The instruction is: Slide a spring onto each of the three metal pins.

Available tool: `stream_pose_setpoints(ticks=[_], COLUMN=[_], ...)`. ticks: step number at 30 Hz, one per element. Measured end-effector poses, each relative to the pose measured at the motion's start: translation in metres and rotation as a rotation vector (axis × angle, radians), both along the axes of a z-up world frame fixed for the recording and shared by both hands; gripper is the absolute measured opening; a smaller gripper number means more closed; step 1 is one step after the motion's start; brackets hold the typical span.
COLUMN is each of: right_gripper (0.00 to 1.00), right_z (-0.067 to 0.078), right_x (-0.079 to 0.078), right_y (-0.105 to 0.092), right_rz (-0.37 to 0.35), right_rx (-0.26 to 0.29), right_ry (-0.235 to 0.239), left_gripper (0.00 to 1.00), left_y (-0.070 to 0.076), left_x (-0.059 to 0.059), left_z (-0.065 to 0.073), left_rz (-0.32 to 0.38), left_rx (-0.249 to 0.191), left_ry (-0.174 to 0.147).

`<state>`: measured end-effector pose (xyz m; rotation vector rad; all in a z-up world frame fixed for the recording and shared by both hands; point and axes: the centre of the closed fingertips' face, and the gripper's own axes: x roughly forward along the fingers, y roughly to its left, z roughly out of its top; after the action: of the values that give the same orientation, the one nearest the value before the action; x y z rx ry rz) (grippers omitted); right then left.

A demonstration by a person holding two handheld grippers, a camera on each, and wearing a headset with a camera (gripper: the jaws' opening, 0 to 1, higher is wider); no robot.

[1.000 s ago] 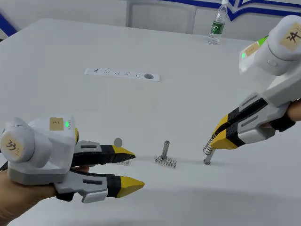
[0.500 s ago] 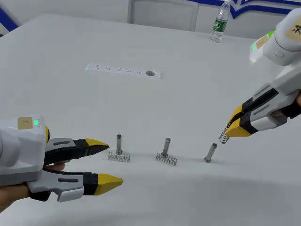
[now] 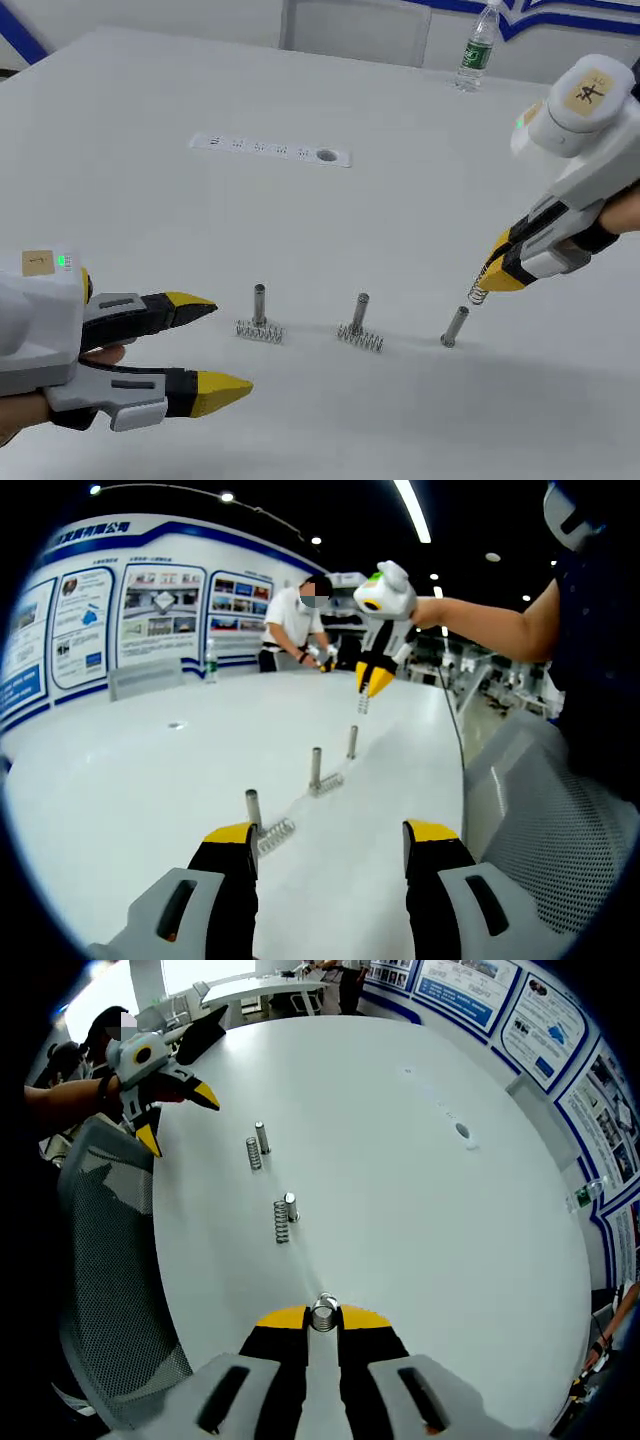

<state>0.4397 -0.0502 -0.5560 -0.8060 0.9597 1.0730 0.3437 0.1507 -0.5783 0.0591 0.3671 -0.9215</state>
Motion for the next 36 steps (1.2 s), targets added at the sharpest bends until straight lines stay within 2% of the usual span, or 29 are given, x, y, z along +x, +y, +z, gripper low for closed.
stream_pose_setpoints(ticks=[16,36], right_gripper=[0.12,0.12], right_z=[-0.018,-0.029], right_x=[0.007,0.01], right_y=[-0.002,-0.001], right_rz=[-0.017,-0.024], right_rx=[-0.017,-0.029], right_ry=[0.025,0.043], left_gripper=[0.62,0.61], left_y=[0.001,0.001], left_x=[0.0,-0.001], left_z=[0.0,-0.001], left_rz=[0.006,0.011], left_rx=[0.0,0.003], left_ry=[0.002,0.008])
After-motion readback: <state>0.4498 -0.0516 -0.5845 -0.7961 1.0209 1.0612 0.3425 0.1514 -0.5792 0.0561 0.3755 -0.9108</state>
